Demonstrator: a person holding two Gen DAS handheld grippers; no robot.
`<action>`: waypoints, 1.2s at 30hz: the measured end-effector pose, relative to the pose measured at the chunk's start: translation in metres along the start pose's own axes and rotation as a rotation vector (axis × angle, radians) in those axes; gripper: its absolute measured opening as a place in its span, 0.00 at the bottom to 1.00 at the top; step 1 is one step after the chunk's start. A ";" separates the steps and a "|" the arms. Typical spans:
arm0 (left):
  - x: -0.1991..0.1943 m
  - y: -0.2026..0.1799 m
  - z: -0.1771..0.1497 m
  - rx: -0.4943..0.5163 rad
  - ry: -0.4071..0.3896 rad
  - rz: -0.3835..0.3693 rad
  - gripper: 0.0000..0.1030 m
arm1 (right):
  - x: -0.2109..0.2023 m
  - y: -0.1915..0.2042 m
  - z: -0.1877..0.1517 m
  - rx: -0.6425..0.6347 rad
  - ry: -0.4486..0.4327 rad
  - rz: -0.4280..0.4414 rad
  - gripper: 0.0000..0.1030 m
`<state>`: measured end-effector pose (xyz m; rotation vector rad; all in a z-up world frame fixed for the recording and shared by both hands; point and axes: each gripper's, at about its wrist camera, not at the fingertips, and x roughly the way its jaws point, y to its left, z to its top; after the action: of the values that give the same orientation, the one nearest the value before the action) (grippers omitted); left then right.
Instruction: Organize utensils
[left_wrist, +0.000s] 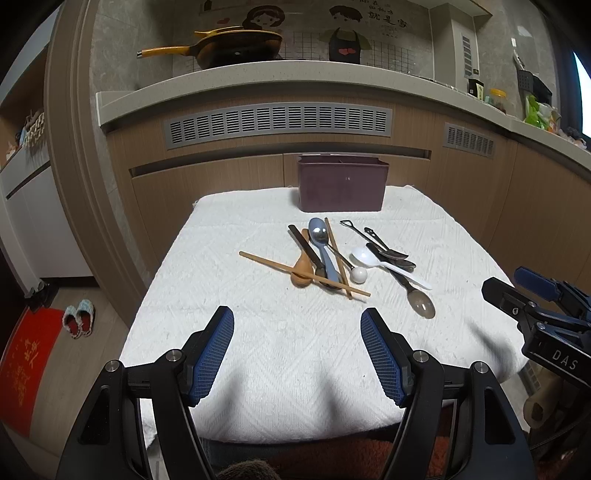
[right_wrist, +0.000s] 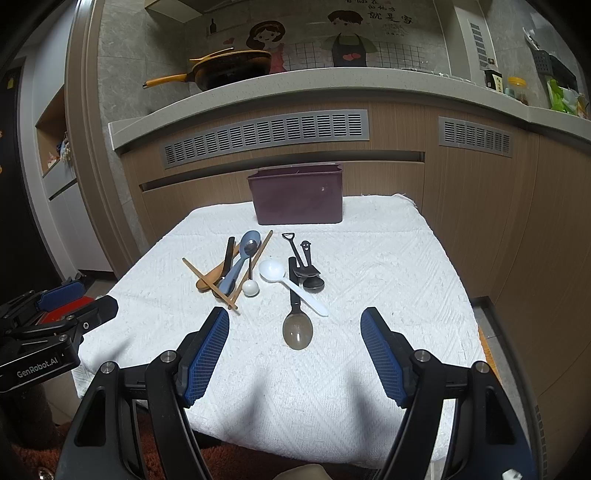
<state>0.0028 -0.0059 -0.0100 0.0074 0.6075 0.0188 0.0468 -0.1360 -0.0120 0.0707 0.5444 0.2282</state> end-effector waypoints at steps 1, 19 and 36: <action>0.001 0.000 0.000 0.003 0.003 0.002 0.69 | 0.000 0.000 0.000 0.000 0.001 0.000 0.69; 0.080 0.015 0.042 0.009 0.062 -0.097 0.69 | 0.052 -0.008 0.036 -0.124 0.032 -0.053 0.60; 0.166 -0.055 0.055 0.014 0.211 -0.232 0.44 | 0.094 -0.066 0.044 -0.018 0.039 -0.067 0.58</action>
<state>0.1715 -0.0576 -0.0600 -0.0522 0.8165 -0.2119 0.1604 -0.1785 -0.0302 0.0304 0.5821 0.1700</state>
